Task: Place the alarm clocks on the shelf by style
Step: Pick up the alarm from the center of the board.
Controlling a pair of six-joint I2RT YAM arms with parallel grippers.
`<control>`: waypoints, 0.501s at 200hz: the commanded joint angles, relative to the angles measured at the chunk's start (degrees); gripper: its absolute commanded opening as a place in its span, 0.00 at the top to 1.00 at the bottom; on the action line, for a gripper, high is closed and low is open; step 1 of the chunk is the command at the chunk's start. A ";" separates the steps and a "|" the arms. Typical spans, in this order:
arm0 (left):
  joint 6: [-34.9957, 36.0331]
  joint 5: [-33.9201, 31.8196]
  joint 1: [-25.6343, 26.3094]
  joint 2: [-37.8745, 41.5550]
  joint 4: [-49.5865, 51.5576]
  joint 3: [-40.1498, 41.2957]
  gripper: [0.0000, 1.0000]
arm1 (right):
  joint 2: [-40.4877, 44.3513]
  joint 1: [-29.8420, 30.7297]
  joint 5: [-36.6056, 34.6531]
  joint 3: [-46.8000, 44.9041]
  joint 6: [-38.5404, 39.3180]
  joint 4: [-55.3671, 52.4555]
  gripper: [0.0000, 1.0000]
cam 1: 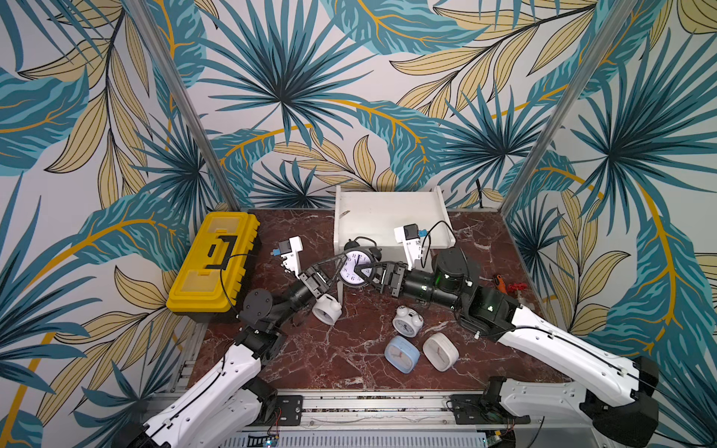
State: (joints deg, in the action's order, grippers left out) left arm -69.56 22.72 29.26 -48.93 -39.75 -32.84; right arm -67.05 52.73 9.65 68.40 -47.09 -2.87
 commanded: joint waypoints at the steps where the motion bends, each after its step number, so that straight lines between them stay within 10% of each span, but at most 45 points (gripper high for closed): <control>1: 0.46 3.04 -0.03 -2.39 -3.04 -5.43 0.82 | -0.93 0.70 3.25 1.72 -0.28 0.71 0.34; 75: 1.90 2.68 -0.05 4.58 2.28 1.40 0.83 | 5.22 0.71 0.84 -3.59 1.14 0.10 0.80; 100: 4.62 5.59 -0.17 5.72 6.10 0.78 0.35 | 5.81 0.70 3.34 -2.64 3.11 -2.77 0.85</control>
State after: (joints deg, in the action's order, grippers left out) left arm -68.82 27.31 30.24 -45.25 -38.17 -32.99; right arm -64.38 54.37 13.74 65.56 -47.77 -2.15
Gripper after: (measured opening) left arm 0.459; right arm 0.434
